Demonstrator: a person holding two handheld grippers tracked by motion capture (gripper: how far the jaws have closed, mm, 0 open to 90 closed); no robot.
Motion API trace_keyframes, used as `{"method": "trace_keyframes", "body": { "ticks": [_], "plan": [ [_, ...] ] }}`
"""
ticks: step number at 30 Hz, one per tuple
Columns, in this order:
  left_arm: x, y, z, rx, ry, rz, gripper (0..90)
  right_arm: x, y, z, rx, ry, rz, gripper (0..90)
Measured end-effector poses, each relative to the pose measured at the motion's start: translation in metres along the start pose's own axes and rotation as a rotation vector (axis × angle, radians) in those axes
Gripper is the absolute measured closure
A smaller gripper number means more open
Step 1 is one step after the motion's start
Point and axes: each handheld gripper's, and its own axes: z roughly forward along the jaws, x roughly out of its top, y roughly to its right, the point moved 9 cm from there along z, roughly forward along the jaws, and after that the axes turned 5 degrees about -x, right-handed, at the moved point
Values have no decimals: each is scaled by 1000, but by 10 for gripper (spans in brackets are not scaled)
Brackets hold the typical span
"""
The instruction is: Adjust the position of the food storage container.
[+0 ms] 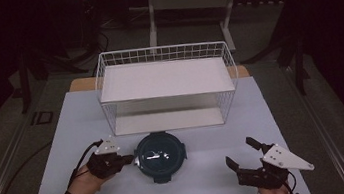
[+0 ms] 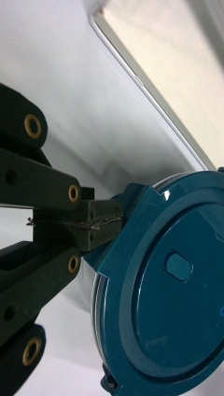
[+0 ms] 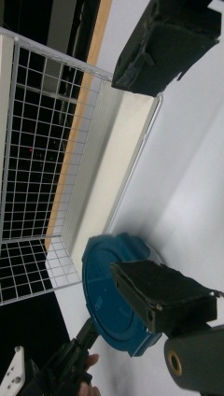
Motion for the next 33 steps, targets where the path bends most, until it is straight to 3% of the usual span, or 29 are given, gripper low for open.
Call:
{"method": "trace_keyframes", "body": {
  "ticks": [15,33],
  "plan": [
    [22,17,27,-44,-12,33,898,0,0,0,3,1,2,104],
    [36,23,45,-54,-3,45,897,-2,-3,1,18,-4,-2,104]
  ]
}}
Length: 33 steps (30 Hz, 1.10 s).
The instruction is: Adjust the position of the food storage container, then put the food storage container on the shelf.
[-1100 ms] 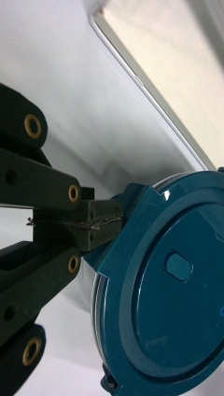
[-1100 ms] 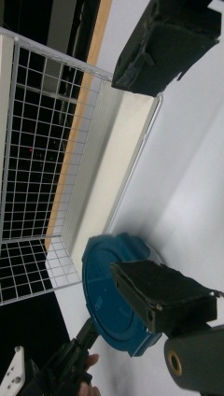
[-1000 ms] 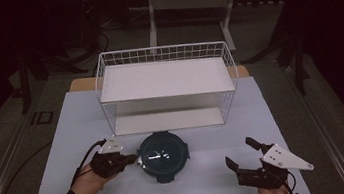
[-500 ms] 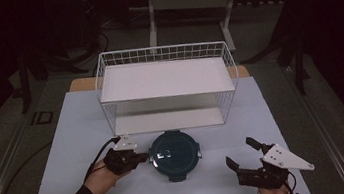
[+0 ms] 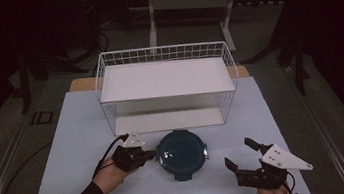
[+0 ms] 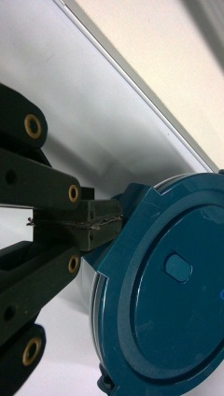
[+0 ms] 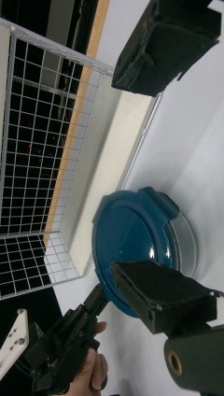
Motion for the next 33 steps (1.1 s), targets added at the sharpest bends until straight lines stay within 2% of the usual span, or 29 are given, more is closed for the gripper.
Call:
{"method": "trace_keyframes", "body": {
  "ticks": [6,8,11,12,14,16,18,20,21,22,23,24,26,28,29,33],
  "plan": [
    [-1,0,0,-5,16,-12,897,-1,0,1,-1,1,-1,104],
    [-1,1,-1,-12,12,-3,895,-1,0,2,-4,0,-3,104],
    [3,0,-10,-27,48,-29,862,-1,0,1,-5,4,-2,103],
    [5,0,-14,-30,57,-36,822,-1,0,1,-5,4,-2,103],
    [8,0,-22,-20,80,-43,685,-1,0,2,-2,6,-2,103],
    [12,0,-31,-16,129,-63,502,-2,-1,4,-5,-3,-13,103],
    [15,2,-38,-35,167,-79,323,-4,-3,7,-16,-9,-32,103],
    [16,5,-42,-58,175,-83,153,-4,-6,9,-1,-7,-27,103],
    [16,5,-42,-58,175,-83,128,-4,-6,9,-1,-7,-27,103],
    [19,10,-45,-89,221,-113,128,-3,-6,10,2,-5,-22,103],
    [21,14,-46,-117,236,-130,29,-3,-10,12,36,-1,-8,102],
    [21,14,-46,-117,236,-130,3,-3,-12,14,47,-4,-14,102],
    [24,20,-48,-131,254,-145,3,-3,-13,15,46,-4,-32,102],
    [27,23,-48,-131,248,-143,2,-3,-14,15,45,-2,-39,102],
    [29,25,-48,-125,248,-141,2,-2,-14,16,29,4,-54,102],
    [40,30,-51,-137,257,-143,3,5,-15,15,15,26,-57,104]
  ]
}}
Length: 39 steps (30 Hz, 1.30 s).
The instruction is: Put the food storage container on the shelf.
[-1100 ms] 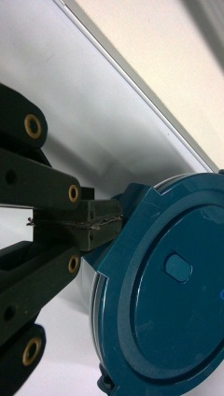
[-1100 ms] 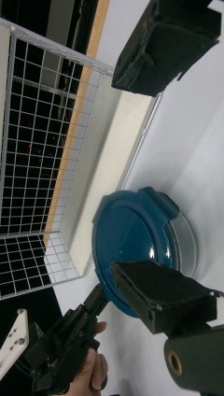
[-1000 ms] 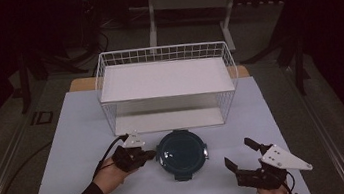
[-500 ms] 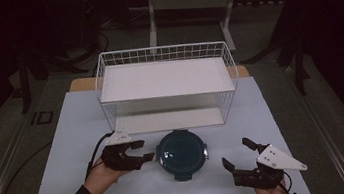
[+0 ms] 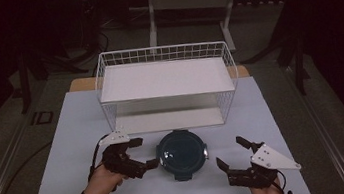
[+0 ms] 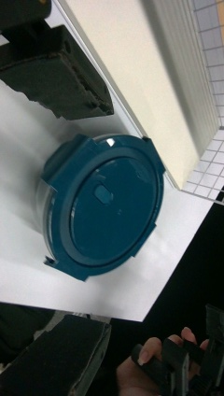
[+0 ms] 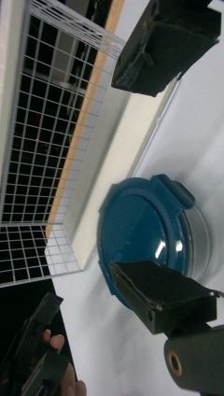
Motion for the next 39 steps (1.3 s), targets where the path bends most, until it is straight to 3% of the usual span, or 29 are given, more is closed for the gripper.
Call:
{"method": "trace_keyframes", "body": {
  "ticks": [5,8,10,13,16,22,27,28,30,35,36,39],
  "plan": [
    [9,-3,3,5,3,-28,3,8,-1,-1,21,23,20,104],
    [10,-6,8,-12,-12,-51,3,11,0,0,45,6,41,133],
    [10,-8,12,-52,-31,-84,3,13,1,0,64,6,58,141],
    [11,-12,19,-70,-27,-124,3,17,4,2,61,-5,62,150],
    [9,-19,26,-83,-36,-201,3,22,3,2,72,-1,80,142],
    [-4,-41,38,-57,-48,-337,4,24,4,6,46,-13,85,110],
    [-21,-50,45,-88,-121,-458,5,19,2,13,47,-32,94,103],
    [-24,-52,45,-81,-132,-489,39,17,1,15,44,-44,92,102],
    [-26,-53,45,-88,-140,-510,56,16,0,16,45,-45,90,103],
    [-32,-56,44,-136,-167,-595,244,13,-5,17,58,-65,85,103],
    [-33,-56,44,-141,-173,-601,310,13,-6,17,59,-70,81,104],
    [-36,-59,45,-144,-185,-634,397,12,-7,17,61,-76,75,104]
  ]
}}
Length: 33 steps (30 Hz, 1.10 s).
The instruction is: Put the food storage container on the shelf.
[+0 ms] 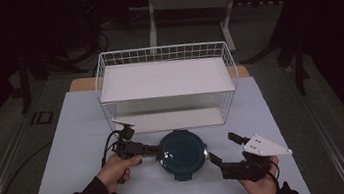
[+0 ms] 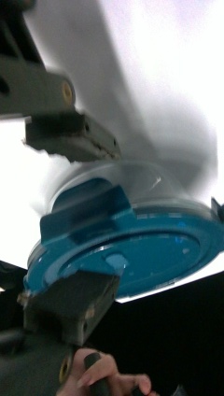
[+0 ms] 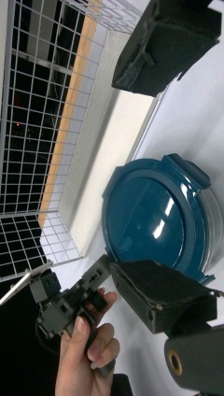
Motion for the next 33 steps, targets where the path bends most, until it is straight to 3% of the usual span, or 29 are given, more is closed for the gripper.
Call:
{"method": "trace_keyframes", "body": {
  "ticks": [7,11,15,16,21,29,33],
  "plan": [
    [-3,-2,4,-27,-29,-27,534,-2,-1,0,-2,-9,-7,105],
    [-3,-2,4,-33,-34,-22,544,-3,-1,1,1,-19,0,107],
    [-3,-4,5,-33,-49,-49,523,-5,-2,3,0,-28,-5,107],
    [-5,-3,9,-55,-64,-60,514,-5,-2,3,0,-27,-6,107],
    [-5,-3,9,-55,-55,-46,516,-5,-2,3,-1,-32,-9,108],
    [-10,3,6,-42,-38,-15,531,-12,2,8,25,-67,44,130],
    [-16,6,3,-31,-14,12,536,-20,4,16,86,-122,126,147]
  ]
}}
